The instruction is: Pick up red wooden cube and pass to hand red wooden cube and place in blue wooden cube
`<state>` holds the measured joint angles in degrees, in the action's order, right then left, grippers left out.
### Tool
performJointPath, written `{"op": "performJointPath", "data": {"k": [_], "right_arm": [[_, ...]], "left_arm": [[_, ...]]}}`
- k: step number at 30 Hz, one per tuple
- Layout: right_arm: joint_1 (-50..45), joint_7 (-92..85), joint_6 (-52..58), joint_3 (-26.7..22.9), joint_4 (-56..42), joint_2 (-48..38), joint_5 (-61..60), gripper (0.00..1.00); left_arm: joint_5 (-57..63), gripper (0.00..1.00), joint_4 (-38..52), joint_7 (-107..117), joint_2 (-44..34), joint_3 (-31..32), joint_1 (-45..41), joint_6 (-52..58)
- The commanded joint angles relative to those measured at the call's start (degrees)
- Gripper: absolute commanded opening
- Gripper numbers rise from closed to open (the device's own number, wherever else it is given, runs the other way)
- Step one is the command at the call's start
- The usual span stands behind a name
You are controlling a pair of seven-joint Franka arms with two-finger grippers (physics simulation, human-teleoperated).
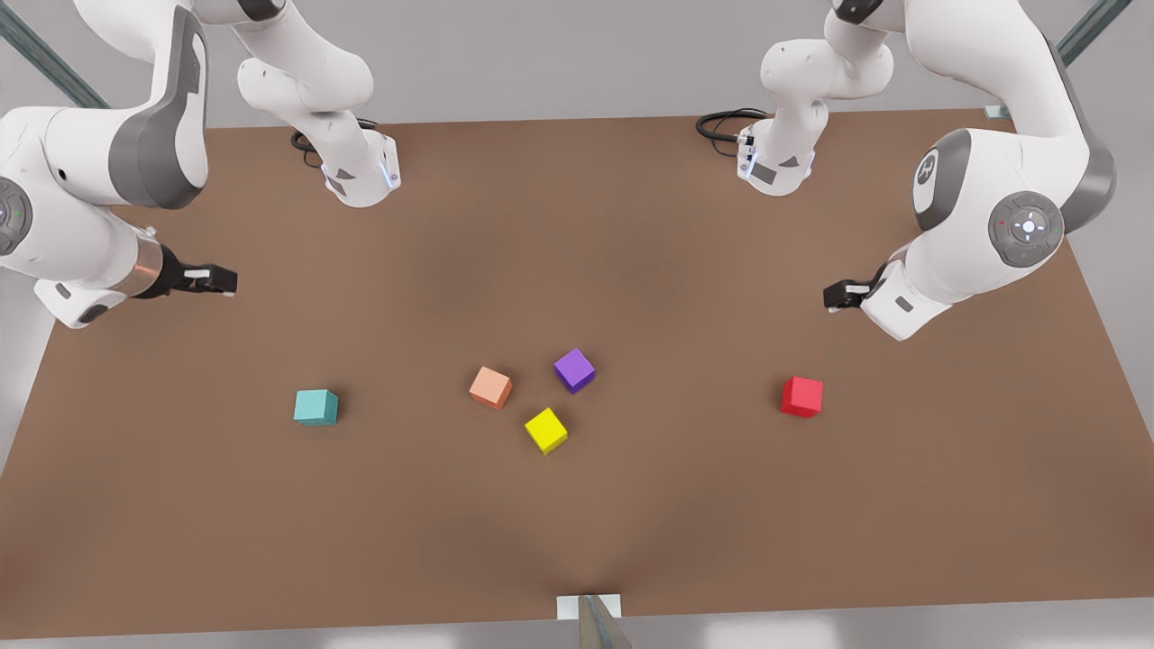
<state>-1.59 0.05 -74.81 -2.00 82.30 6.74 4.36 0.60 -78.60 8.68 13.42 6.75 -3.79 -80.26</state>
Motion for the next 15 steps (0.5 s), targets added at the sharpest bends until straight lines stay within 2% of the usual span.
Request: {"op": "performJointPath", "data": {"k": [1, 3, 9, 15], "right_arm": [[0.01, 6.72, -0.86, -0.10, 0.05, -0.06, -0.05, 1.00], [0.01, 6.81, -0.78, -0.19, 0.05, 0.11, 0.30, 1.00], [-0.43, 6.81, -0.86, -0.28, 0.14, 0.38, -0.05, 1.00], [-0.43, 6.19, -0.25, -0.28, 0.23, 0.29, -0.49, 1.00]], "left_arm": [[0.02, 1.00, 0.03, 0.63, -0.06, 0.02, 0.01, -0.16], [0.19, 1.00, -0.06, 0.63, 1.34, -0.16, -0.08, -2.26], [0.46, 1.00, -0.68, -9.47, 20.95, -3.67, -0.25, -28.98], [0.55, 1.00, -6.39, -22.12, 24.46, -3.67, -0.25, -36.54]]}}
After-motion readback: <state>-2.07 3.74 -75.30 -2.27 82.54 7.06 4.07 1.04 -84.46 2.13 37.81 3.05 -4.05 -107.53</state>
